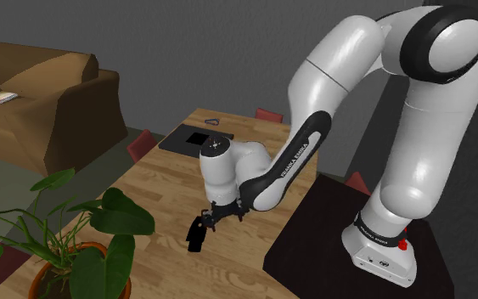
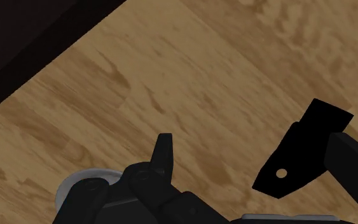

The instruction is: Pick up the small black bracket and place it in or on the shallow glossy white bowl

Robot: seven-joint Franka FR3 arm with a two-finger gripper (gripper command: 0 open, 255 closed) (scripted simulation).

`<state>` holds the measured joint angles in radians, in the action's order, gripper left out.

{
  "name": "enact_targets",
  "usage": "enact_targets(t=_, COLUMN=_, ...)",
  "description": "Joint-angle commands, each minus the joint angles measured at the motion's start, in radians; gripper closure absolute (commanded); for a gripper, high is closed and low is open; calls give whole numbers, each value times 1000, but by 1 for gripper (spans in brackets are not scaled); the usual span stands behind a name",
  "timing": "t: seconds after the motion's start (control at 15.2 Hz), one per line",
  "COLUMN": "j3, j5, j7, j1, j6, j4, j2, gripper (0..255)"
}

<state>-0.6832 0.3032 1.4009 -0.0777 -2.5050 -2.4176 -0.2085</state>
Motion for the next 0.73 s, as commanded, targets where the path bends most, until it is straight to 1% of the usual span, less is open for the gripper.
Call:
enact_targets(t=0.0, j3=59, j5=124, j7=137, j1=56, j6=-19, j4=75, j2=-114, gripper=0)
enact_targets(t=0.13, j3=118, j5=193, j7=226, j1=116, j6=-27, j4=146, j2=-196, gripper=0)
enact_targets(t=0.33, j3=194, j5=263, j7=333, j1=195, j6=-33, j4=259, j2=-309, gripper=0)
enact_targets(t=0.53, j3=257, j5=305, j7=413, j1=262, j6=-32, j4=380, j2=-417, gripper=0)
enact_targets(t=0.66, j3=289, j5=320, j7=452, j1=296, j6=-29, j4=455, j2=-479, gripper=0)
